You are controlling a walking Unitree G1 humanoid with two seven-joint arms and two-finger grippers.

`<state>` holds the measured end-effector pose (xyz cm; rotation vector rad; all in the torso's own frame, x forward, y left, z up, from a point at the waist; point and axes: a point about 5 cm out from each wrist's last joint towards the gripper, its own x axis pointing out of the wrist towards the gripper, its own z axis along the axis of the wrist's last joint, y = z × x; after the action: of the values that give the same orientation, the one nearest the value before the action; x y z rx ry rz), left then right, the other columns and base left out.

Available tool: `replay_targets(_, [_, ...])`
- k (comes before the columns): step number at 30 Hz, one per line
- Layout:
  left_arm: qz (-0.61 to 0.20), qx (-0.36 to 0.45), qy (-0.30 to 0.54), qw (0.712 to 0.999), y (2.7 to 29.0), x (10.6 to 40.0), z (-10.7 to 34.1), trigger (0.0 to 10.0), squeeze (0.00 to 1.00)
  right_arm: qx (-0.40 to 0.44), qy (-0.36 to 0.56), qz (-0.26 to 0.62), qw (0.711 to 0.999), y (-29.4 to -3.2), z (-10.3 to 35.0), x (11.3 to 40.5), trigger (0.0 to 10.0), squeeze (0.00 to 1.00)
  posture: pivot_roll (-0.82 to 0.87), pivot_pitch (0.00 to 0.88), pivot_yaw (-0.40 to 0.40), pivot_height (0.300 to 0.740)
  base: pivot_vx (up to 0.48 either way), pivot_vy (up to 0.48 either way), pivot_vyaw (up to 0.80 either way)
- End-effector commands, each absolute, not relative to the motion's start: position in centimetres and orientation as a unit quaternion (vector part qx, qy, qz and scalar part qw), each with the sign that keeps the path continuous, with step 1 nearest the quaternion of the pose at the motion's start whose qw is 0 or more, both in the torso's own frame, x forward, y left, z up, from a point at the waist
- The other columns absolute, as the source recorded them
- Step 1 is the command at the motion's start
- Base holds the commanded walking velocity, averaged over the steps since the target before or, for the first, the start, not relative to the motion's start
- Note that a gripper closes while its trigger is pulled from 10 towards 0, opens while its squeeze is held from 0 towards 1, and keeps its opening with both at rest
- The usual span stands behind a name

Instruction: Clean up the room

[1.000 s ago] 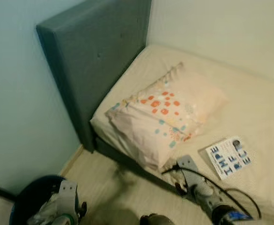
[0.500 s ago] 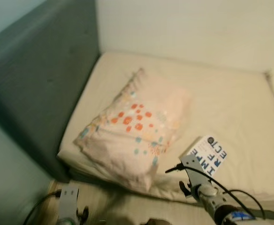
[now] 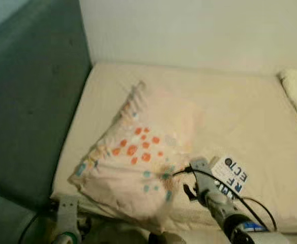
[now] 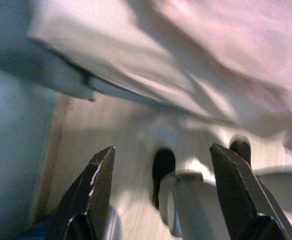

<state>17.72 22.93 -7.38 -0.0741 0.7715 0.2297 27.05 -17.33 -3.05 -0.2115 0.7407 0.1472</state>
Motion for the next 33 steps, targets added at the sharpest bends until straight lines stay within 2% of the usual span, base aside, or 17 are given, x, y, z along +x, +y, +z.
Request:
replay_targets(1, [0.114, -0.046, 0.371, 0.92, 22.9, 17.6, -7.4, 10.0, 0.0, -0.097, 0.381, 0.066, 0.917, -17.7, -3.8, 26.1, 10.0, 0.0, -0.03, 0.034, 0.026, 0.735, 0.0, 0.0, 0.0])
replay_targets(3, [0.122, -0.077, 0.284, 0.948, 24.5, 20.5, -5.0, 10.0, 0.0, -0.106, 0.389, 0.064, 0.913, -17.9, -4.1, 25.7, 10.0, 0.0, -0.03, 0.038, 0.02, 0.735, 0.0, 0.0, 0.0])
replay_targets(4, [0.122, -0.077, 0.284, 0.948, 24.5, 20.5, -5.0, 10.0, 0.0, -0.106, 0.389, 0.064, 0.913, -17.9, -4.1, 25.7, 10.0, 0.0, -0.03, 0.038, 0.02, 0.735, 0.0, 0.0, 0.0])
replay_targets(6, [0.062, -0.117, 0.212, 0.968, 24.6, 23.3, -2.7, 10.0, 0.0, -0.115, 0.399, 0.058, 0.908, -18.2, -4.4, 25.3, 10.0, 0.0, -0.02, 0.039, 0.022, 0.735, 0.0, 0.0, 0.0])
replay_targets(7, [0.018, -0.131, 0.189, 0.973, 24.1, 24.2, -1.9, 10.0, 0.0, -0.119, 0.402, 0.055, 0.906, -18.4, -4.5, 25.1, 10.0, 0.0, -0.02, 0.039, 0.022, 0.735, 0.0, 0.0, 0.0])
replay_targets(8, [0.018, -0.131, 0.189, 0.973, 24.1, 24.2, -1.9, 10.0, 0.0, -0.119, 0.402, 0.055, 0.906, -18.4, -4.5, 25.1, 10.0, 0.0, -0.02, 0.039, 0.022, 0.735, 0.0, 0.0, 0.0])
replay_targets(9, [-0.038, -0.134, 0.168, 0.976, 23.0, 25.1, -1.2, 10.0, 0.0, -0.121, 0.407, 0.054, 0.904, -18.5, -4.6, 24.9, 10.0, 0.0, -0.02, 0.039, 0.022, 0.735, 0.0, 0.0, 0.0])
replay_targets(12, [-0.079, -0.136, 0.153, 0.976, 22.2, 25.7, -0.7, 10.0, 0.0, -0.123, 0.41, 0.054, 0.902, -18.6, -4.7, 24.8, 10.0, 0.0, -0.03, 0.04, 0.023, 0.735, 0.0, 0.0, 0.0])
replay_targets(13, [-0.117, -0.131, 0.13, 0.976, 21.1, 26.6, 0.2, 10.0, 0.0, -0.12, 0.415, 0.049, 0.901, -18.7, -4.9, 24.6, 10.0, 0.0, -0.03, 0.041, 0.024, 0.735, 0.0, 0.0, -0.76])
replay_targets(15, [-0.146, -0.109, 0.098, 0.978, 19.6, 28.3, 1.7, 10.0, 0.0, -0.12, 0.419, 0.045, 0.899, -18.9, -5.0, 24.4, 10.0, 0.0, -0.03, 0.041, 0.027, 0.735, 0.0, 0.0, -0.76])
replay_targets(18, [-0.138, -0.094, 0.09, 0.982, 19.3, 28.9, 2.2, 10.0, 0.0, -0.12, 0.421, 0.044, 0.898, -19.0, -5.1, 24.3, 10.0, 0.0, -0.04, 0.041, 0.031, 0.735, 0.0, 0.0, -0.76])
replay_targets(20, [-0.097, -0.073, 0.084, 0.989, 19.0, 30.3, 3.1, 10.0, 0.0, -0.12, 0.423, 0.042, 0.897, -19.1, -5.2, 24.1, 10.0, 0.0, -0.05, 0.041, 0.039, 0.735, 0.0, 0.0, -0.77])
replay_targets(23, [-0.076, -0.067, 0.081, 0.992, 19.1, 30.9, 3.6, 10.0, 0.0, -0.119, 0.424, 0.042, 0.897, -19.1, -5.2, 24.0, 10.0, 0.0, -0.05, 0.041, 0.042, 0.735, 0.0, 0.0, -0.77])
replay_targets(25, [-0.023, -0.065, 0.073, 0.995, 20.0, 31.5, 4.2, 10.0, 0.0, -0.119, 0.427, 0.04, 0.896, -19.2, -5.4, 23.8, 10.0, 0.0, -0.05, 0.041, 0.044, 0.735, 0.0, 0.0, -0.77])
replay_targets(26, [-0.023, -0.065, 0.073, 0.995, 20.0, 31.5, 4.2, 10.0, 0.0, -0.119, 0.427, 0.04, 0.896, -19.2, -5.4, 23.8, 10.0, 0.0, -0.05, 0.041, 0.044, 0.735, 0.0, 0.0, -0.77])
replay_targets(28, [0.031, -0.044, 0.071, 0.996, 21.4, 31.9, 4.8, 10.0, 0.0, -0.12, 0.429, 0.04, 0.894, -19.3, -5.5, 23.5, 10.0, 0.0, -0.06, 0.047, 0.048, 0.735, 0.0, 0.0, -0.78])
replay_targets(33, [0.096, -0.001, 0.071, 0.993, 23.5, 32.3, 5.8, 10.0, 0.0, -0.119, 0.431, 0.039, 0.894, -19.4, -5.7, 23.3, 10.0, 0.0, -0.06, 0.055, 0.051, 0.735, 0.0, 0.0, -0.77])
